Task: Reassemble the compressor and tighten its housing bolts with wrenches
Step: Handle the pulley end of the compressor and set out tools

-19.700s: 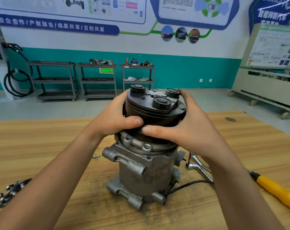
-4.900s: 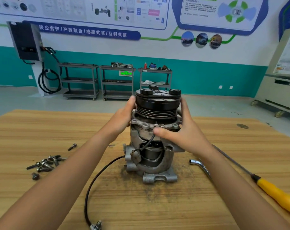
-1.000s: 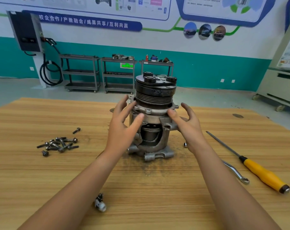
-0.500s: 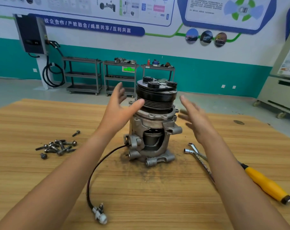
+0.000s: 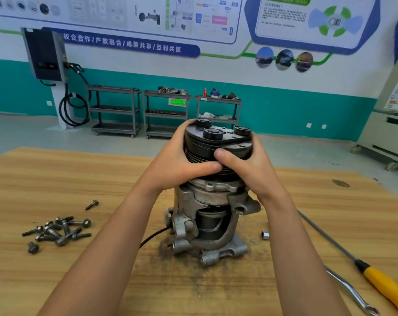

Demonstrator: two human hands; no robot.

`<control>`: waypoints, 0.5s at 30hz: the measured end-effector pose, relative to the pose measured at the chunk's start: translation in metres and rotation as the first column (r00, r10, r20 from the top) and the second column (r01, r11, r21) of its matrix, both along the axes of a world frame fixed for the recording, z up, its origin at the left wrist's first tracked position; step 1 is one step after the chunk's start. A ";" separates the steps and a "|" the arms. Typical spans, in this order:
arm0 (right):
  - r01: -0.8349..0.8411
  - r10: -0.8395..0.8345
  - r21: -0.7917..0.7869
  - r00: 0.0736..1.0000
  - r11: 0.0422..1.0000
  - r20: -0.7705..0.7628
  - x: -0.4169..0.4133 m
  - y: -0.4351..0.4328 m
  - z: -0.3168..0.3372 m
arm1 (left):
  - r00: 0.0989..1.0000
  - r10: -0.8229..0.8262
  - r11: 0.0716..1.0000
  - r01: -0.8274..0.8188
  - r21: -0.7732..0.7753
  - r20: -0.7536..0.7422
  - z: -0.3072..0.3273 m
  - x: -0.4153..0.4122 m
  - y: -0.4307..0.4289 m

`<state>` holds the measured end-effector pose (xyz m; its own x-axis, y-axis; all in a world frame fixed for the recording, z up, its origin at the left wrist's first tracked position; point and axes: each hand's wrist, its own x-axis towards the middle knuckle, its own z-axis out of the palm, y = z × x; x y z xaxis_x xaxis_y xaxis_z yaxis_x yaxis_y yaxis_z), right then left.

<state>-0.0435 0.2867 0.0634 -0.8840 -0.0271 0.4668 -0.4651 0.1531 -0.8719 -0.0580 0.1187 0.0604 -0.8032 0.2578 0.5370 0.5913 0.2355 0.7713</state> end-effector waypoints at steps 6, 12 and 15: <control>0.068 -0.072 -0.051 0.993 0.996 -0.094 -0.004 -0.003 0.001 | 0.999 0.022 0.997 -0.020 0.078 -0.030 -0.001 -0.002 0.001; 0.077 -0.093 -0.098 0.981 0.992 -0.169 -0.001 -0.009 0.018 | 0.999 0.025 0.985 -0.017 0.169 -0.045 0.013 -0.001 0.001; 0.140 -0.144 -0.034 0.970 0.990 -0.195 -0.002 -0.007 0.041 | 0.997 -0.015 0.972 0.031 0.232 -0.072 0.024 -0.004 0.001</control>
